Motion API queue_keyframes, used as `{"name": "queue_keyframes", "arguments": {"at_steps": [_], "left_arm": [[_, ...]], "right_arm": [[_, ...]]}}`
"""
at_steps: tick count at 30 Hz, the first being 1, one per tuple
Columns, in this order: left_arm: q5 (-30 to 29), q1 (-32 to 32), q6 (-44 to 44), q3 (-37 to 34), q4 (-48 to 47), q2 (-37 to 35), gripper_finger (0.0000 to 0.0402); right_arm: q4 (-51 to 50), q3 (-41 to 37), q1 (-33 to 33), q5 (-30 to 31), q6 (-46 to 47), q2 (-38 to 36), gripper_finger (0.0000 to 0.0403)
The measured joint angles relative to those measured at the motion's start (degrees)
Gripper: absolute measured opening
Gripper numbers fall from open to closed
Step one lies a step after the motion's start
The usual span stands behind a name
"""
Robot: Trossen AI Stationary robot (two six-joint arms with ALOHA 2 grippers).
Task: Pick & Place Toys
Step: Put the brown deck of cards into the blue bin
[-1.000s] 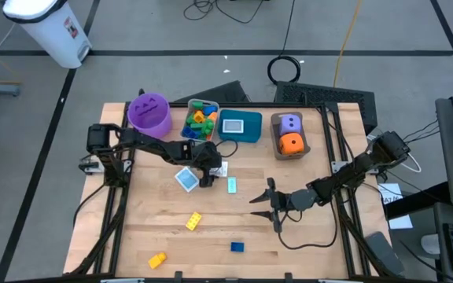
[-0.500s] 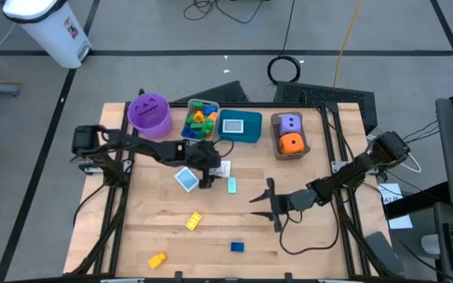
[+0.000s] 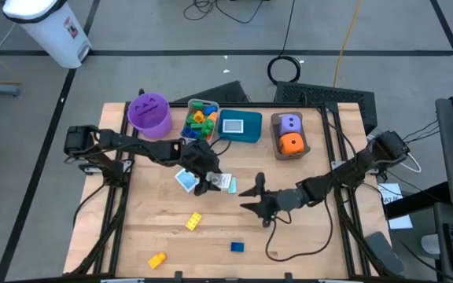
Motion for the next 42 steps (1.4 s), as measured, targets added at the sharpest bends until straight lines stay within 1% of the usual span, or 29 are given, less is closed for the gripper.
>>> {"name": "queue_keyframes", "arguments": {"at_steps": [5, 10, 15, 20, 25, 29, 37, 39, 42], "left_arm": [[3.47, 0.04, -1.93, 0.00, 2.84, 0.00, 0.0312], [6.67, -0.05, -3.69, 0.01, 5.62, 0.00, 0.0318], [6.94, -0.46, -4.03, 0.02, 5.97, 0.00, 0.0312], [7.28, -1.25, -3.98, 0.04, 5.81, 0.00, 0.0322], [7.35, -1.97, -3.48, 0.04, 6.33, 0.00, 0.0319], [7.31, -2.10, -3.74, 0.04, 6.77, -0.02, 0.0315], [7.26, -2.12, -4.81, 0.04, 7.13, -0.07, 0.0350], [6.98, -1.89, -5.44, 0.04, 7.35, -0.07, 0.0354], [7.07, -1.23, -5.43, 0.04, 7.47, -0.07, 0.0355]], "right_arm": [[0.21, 2.18, -2.24, -0.02, -4.45, 0.26, 0.0185], [0.84, 3.63, -4.19, -0.05, -7.11, 4.18, 0.0203], [7.47, 4.26, -5.24, -0.30, -9.47, 8.48, 0.0214], [10.18, 4.24, -6.08, -0.26, -10.32, 9.64, 0.0210], [10.09, 4.24, -6.82, -0.40, -10.26, 9.68, 0.0187], [9.99, 4.17, -7.19, -0.53, -10.26, 9.68, 0.0152], [10.19, 4.15, -7.17, -0.54, -10.43, 9.68, 0.0073], [10.22, 4.15, -7.19, -0.48, -10.43, 9.68, 0.0065], [10.07, 4.15, -7.22, -0.31, -10.41, 9.68, 0.0065]]}}
